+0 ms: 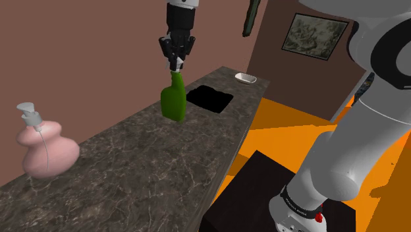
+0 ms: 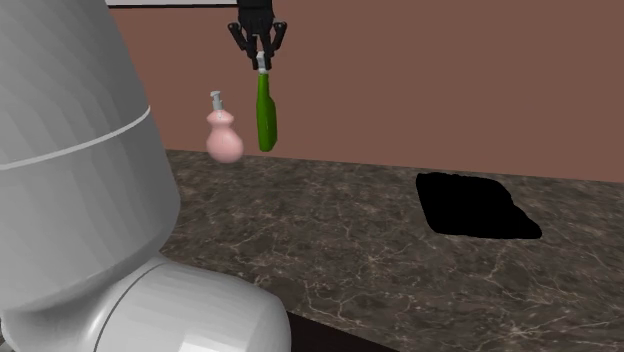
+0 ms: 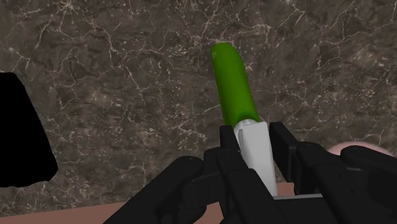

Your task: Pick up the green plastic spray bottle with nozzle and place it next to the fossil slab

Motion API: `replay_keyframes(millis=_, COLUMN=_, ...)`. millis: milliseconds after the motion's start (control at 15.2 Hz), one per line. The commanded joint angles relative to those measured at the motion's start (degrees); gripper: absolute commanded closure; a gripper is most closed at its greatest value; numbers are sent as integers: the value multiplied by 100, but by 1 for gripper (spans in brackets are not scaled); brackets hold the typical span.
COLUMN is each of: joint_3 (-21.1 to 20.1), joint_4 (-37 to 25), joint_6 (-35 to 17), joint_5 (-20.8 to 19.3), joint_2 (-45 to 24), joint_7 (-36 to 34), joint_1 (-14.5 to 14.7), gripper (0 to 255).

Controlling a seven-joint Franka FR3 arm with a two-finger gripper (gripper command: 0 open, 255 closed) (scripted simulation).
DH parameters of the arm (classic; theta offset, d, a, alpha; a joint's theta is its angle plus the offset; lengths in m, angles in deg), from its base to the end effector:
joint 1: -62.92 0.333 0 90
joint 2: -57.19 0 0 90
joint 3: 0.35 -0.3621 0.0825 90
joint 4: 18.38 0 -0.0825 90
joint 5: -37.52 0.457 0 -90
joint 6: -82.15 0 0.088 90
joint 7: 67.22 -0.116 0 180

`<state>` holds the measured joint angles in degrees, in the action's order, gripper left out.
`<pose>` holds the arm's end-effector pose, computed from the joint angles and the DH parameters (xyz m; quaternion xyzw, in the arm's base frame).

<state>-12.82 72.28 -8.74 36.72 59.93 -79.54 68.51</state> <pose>0.5823 0.1919 0.6857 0.9984 0.0500 0.0276 0.0051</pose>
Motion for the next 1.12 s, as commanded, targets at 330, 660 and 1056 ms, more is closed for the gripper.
replay_keyframes(millis=330, joint_3=-23, joint_4=-853, joint_6=613, joint_5=-56, joint_2=-247, joint_7=-27, joint_1=19, gripper=255)
replay_keyframes(millis=660, joint_3=-47, joint_4=-1551, joint_6=1086, joint_5=-113, joint_2=-479, joint_7=-53, joint_1=45, gripper=255)
replay_keyframes(millis=1056, joint_3=-86, joint_4=-2514, joint_6=1692, joint_5=-212, joint_2=-847, joint_7=-94, joint_1=104, gripper=255)
